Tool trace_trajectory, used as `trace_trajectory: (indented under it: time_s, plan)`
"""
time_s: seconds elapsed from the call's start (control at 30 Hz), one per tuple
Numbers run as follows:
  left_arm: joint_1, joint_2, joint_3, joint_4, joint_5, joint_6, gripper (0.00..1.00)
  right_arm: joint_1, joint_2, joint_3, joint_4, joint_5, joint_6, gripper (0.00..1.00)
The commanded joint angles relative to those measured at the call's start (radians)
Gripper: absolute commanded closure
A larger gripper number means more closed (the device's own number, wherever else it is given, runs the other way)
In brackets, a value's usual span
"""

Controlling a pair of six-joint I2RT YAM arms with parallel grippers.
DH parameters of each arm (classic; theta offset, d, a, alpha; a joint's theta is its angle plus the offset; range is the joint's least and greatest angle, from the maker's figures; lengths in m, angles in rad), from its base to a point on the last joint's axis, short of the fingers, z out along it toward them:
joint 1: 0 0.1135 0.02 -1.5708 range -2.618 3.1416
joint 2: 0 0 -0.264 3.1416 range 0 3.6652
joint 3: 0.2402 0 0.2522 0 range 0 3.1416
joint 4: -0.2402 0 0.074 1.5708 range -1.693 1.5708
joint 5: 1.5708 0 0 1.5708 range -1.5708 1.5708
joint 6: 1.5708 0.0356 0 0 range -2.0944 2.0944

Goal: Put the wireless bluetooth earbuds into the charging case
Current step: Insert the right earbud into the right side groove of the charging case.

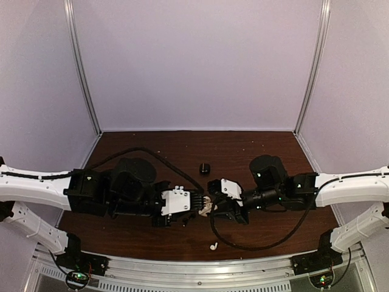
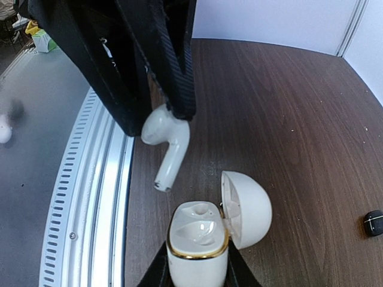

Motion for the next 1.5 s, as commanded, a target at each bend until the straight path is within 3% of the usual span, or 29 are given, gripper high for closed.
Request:
trace_trajectory:
  time_s: [0.0,0.47,1.47]
  plan:
    - [0.005,0.015,0.033,0.031,-0.027,0.025,0.91,0.006,0.001,0.025,0.009,-0.04,0.051,1.0]
    - [0.005,0.036,0.035,0.045,-0.057,0.063,0.92,0.006,0.033,0.029,0.024,-0.145,0.124,1.0]
    - [-0.018,0.067,0.047,0.046,-0.069,0.106,0.93,-0.016,0.083,0.057,0.079,-0.202,0.225,1.0]
